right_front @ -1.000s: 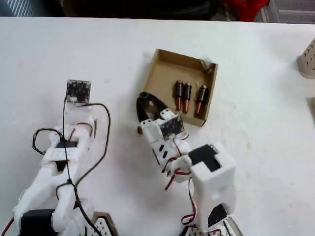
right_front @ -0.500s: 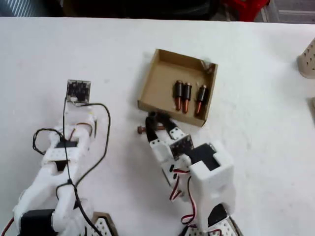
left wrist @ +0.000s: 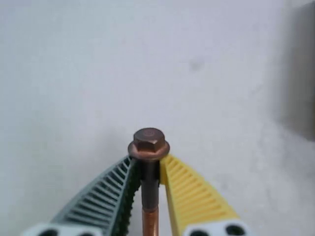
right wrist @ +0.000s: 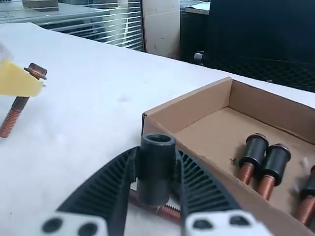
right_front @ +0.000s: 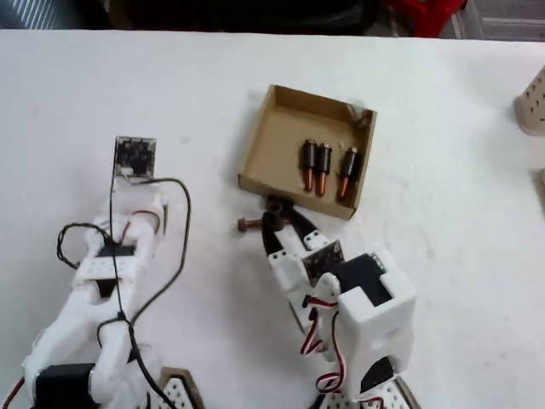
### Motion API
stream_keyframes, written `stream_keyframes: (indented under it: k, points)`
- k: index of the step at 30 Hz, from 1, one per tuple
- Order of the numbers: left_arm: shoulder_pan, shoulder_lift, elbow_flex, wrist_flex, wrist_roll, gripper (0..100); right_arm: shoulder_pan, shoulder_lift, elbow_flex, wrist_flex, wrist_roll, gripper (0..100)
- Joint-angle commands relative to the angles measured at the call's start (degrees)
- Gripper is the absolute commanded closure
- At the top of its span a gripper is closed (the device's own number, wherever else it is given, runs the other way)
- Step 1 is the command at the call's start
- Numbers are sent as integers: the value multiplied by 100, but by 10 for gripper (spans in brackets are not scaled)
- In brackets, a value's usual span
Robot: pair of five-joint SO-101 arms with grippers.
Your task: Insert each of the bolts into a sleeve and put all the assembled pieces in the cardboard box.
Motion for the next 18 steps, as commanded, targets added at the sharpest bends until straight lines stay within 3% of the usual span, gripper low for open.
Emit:
stream_keyframes:
  k: [1, 7, 14, 18]
  points:
    - [418, -66, 352, -1451, 44, 977, 57, -198, 62, -127, -35, 981]
    - [857, -66, 818, -3437, 18, 977, 66, -198, 62, -119, -35, 981]
    - [1455, -66, 835, -3965, 53, 977, 66, -198, 62, -119, -26, 981]
    - [1780, -66, 844, -4686, 193, 978, 66, -189, 62, -119, -35, 981]
